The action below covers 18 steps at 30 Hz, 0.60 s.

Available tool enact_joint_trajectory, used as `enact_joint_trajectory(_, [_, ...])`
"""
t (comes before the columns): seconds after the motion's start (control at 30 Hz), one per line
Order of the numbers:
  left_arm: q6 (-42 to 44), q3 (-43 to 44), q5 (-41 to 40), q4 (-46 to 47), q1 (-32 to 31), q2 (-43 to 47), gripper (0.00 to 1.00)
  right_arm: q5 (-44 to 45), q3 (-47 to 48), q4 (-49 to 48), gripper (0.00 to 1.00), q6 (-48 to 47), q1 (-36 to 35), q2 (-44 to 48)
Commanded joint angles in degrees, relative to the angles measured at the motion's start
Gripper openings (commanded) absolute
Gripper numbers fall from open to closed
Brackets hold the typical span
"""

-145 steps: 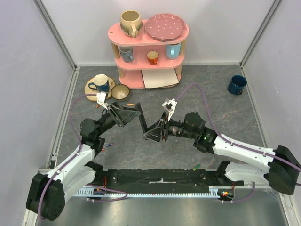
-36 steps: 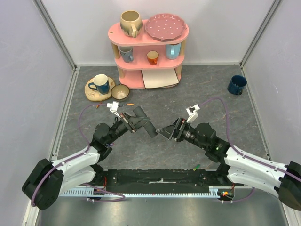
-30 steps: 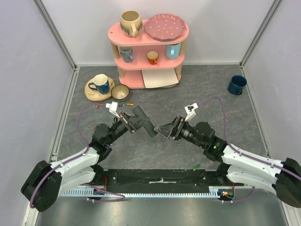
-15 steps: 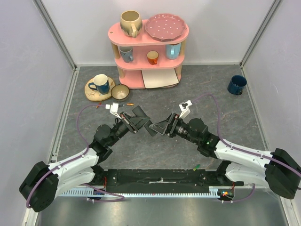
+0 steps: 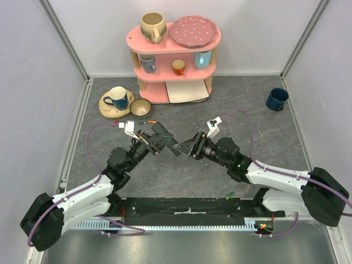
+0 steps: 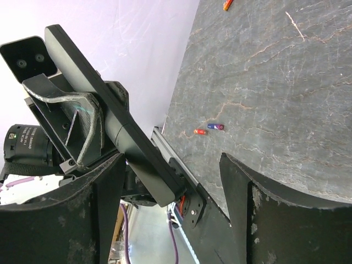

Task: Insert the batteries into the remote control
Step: Remove the battery cover from the remote control.

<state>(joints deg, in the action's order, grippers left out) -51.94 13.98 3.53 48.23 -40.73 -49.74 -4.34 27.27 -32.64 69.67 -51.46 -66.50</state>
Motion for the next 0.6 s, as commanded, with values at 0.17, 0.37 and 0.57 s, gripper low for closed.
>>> enact_joint_trajectory(0.17, [3.43, 0.17, -2.21, 2.49, -0.75, 0.52, 0.02, -0.32, 2.00, -5.15, 0.76, 1.52, 0.31, -1.26])
enact_joint_trajectory(0.37, [3.34, -0.18, -2.48, 3.19, -1.10, 0.43, 0.02, -0.41, 1.83, -5.76, 0.72, 1.61, 0.13, -1.53])
enact_joint_trajectory(0.57, [3.34, -0.18, -2.74, 3.28, -1.28, 0.52, 0.02, -0.41, 1.56, -5.94, 0.63, 1.70, 0.22, -1.70])
